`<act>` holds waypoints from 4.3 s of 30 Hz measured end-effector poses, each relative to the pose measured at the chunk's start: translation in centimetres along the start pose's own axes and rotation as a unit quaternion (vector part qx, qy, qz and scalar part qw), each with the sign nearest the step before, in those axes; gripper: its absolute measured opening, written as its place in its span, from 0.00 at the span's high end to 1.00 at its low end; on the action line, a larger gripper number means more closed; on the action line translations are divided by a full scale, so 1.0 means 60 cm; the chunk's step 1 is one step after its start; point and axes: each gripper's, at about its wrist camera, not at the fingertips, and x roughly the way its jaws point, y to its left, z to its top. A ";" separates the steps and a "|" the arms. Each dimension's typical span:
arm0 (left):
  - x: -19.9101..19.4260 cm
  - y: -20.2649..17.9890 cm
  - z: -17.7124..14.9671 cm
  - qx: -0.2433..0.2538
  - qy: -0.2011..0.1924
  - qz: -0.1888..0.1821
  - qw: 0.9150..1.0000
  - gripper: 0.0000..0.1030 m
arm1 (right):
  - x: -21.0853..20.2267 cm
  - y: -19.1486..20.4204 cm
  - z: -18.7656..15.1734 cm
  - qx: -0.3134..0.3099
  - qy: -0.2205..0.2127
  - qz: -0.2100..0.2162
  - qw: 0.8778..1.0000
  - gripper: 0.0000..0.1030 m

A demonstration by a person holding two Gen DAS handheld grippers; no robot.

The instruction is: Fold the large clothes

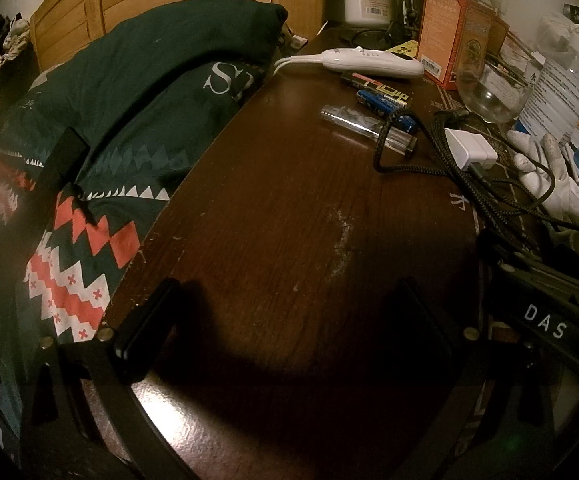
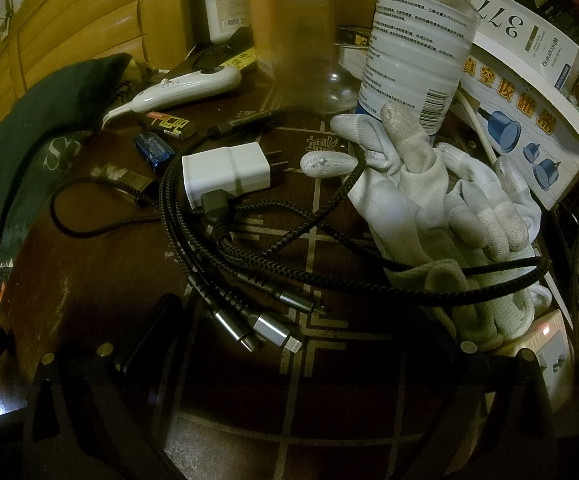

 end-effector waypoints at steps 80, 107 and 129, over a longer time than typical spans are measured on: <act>-0.158 0.103 -0.038 -0.005 -0.068 -0.124 0.990 0.00 | -0.005 0.013 -0.001 -0.034 0.037 0.021 0.999 0.00; -0.833 0.409 -0.396 -0.287 -0.388 0.008 0.876 0.00 | -0.600 0.398 -0.300 -0.311 -0.235 0.543 0.744 0.00; -1.002 0.489 -0.562 -0.304 -0.453 0.317 0.776 0.00 | -0.603 0.514 -0.784 -0.499 0.114 0.682 0.523 0.00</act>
